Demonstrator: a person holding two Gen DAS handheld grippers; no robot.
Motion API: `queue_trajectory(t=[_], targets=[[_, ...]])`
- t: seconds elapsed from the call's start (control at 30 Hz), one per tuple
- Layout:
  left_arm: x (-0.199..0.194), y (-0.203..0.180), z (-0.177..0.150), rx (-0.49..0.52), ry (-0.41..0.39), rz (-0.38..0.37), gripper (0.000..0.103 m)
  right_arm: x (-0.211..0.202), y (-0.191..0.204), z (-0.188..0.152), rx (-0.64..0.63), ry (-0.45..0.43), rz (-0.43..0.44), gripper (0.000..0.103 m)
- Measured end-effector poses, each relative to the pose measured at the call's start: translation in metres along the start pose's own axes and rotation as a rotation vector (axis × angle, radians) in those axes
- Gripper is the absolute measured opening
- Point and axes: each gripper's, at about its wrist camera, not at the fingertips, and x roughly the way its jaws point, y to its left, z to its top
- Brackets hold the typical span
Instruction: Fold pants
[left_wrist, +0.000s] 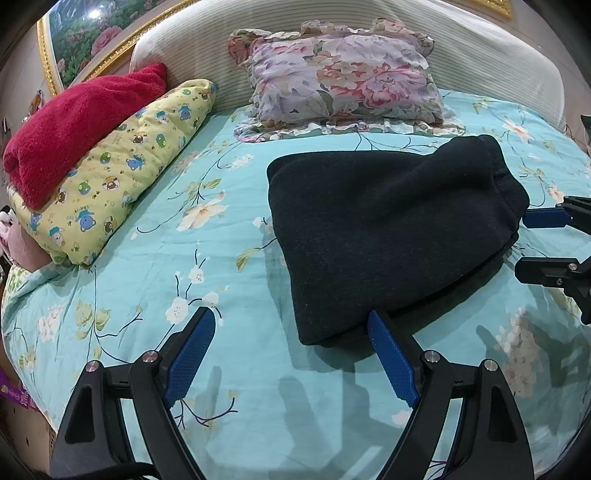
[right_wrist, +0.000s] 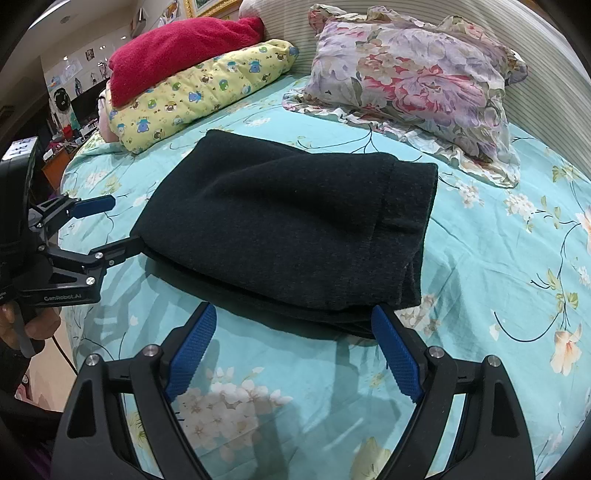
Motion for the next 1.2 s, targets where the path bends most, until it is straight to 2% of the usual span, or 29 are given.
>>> queue_trajectory(t=[1.2], targets=[[-0.0075, -0.0019, 0.0047, -0.007, -0.022, -0.013, 0.085, -0.0089, -0.0037, 0.0042, 0.014, -0.032, -0.002, 0.086]])
